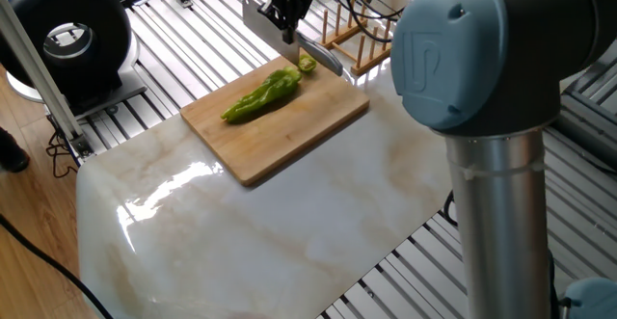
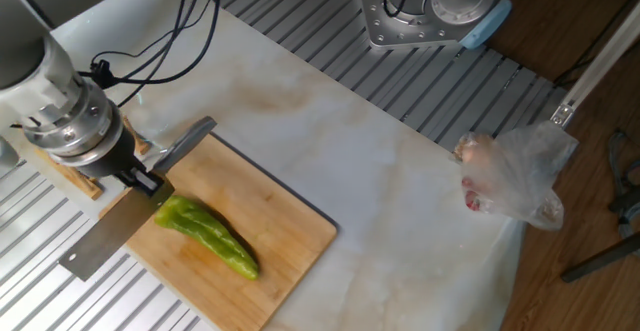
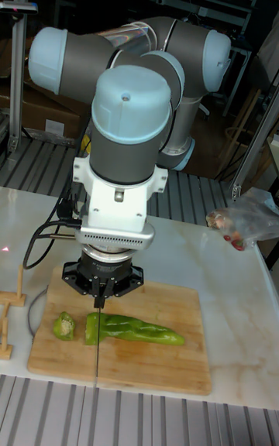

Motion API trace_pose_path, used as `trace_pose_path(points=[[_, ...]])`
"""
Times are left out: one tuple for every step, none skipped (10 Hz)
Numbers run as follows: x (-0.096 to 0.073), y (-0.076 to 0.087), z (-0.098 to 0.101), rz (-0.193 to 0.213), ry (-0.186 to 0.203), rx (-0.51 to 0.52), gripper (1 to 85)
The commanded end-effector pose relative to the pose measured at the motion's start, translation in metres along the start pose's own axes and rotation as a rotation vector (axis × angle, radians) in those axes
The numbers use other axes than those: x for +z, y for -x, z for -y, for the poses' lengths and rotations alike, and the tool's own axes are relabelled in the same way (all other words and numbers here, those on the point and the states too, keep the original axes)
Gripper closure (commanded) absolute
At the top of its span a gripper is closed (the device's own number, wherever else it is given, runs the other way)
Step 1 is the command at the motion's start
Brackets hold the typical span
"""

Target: Chop the chili peppers

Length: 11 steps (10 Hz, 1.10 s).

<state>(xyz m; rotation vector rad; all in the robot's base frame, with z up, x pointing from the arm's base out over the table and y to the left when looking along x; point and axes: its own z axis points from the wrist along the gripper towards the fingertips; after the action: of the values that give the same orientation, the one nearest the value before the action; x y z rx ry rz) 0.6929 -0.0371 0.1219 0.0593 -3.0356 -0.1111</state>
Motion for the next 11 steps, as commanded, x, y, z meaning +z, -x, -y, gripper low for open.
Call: trace_pose_path(points=[[-0.007, -0.005, -0.009, 0.008, 0.011, -0.006, 84.3], [-0.005, -0.007, -0.009, 0.002, 0.012, -0.023, 84.3], [-0.003, -0.009, -0.016, 0.005, 0.028, -0.003, 84.3], [-0.002, -0.013, -0.016, 0.009, 0.014, 0.011, 84.3], [-0.002, -0.016, -0.012, 0.010, -0.006, 0.007, 84.3], [-0.002, -0.015, -0.011, 0.015, -0.006, 0.010, 84.3], [-0.002, -0.015, -0.010, 0.016, -0.008, 0.007, 84.3], [-0.003, -0.016, -0.010, 0.018, -0.008, -0.005, 84.3], [-0.004, -0.016, -0.013, 0.032, 0.002, -0.011, 84.3], [-0.004, -0.011, -0.013, 0.060, -0.013, -0.009, 84.3], [-0.002, -0.009, -0.016, 0.071, -0.025, -0.020, 84.3]])
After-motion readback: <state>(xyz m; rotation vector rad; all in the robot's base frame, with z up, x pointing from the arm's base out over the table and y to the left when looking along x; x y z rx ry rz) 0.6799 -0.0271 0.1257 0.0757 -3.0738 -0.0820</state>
